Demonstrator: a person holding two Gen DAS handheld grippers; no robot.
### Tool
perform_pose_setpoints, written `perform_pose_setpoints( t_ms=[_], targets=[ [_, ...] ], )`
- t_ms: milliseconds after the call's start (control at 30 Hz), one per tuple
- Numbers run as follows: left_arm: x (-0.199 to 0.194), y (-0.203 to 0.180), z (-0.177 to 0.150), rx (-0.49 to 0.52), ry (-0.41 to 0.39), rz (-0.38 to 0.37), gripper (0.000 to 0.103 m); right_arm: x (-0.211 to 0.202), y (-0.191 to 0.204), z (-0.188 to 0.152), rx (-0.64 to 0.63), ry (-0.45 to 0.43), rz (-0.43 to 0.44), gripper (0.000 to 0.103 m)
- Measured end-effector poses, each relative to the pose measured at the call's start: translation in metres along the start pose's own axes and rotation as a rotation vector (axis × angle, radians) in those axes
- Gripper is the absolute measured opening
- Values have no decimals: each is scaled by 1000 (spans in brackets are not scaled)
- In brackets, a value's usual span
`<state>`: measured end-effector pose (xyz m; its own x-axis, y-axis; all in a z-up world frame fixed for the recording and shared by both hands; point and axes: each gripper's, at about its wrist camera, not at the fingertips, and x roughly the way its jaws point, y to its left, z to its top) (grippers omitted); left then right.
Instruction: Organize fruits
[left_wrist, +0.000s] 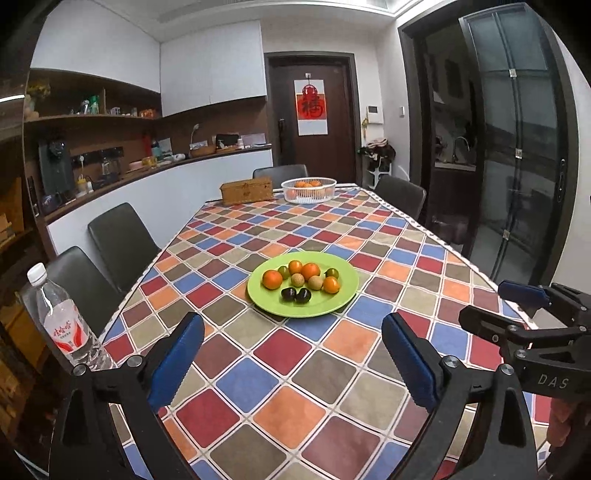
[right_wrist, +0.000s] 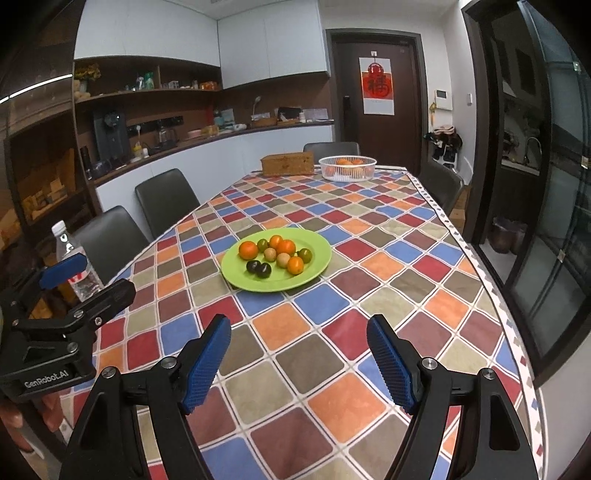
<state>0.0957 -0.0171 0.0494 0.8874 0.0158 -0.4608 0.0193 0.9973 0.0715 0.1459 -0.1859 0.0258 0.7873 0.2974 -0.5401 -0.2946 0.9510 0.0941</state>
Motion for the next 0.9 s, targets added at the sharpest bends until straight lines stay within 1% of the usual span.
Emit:
perform_pose_setpoints(
  t_ms=[333,600,900],
  targets=[
    [-17,-2,-5,-8,-30,-12,99,-15,4,-5,0,-18,4,77],
    [-20,0,-9,-10,-31,-9,99,-27,8,-12,-11,-37,-9,77],
    [-26,0,-15,-4,-32,1,100,-29,9,-16,-12,-30,0,77]
  ],
)
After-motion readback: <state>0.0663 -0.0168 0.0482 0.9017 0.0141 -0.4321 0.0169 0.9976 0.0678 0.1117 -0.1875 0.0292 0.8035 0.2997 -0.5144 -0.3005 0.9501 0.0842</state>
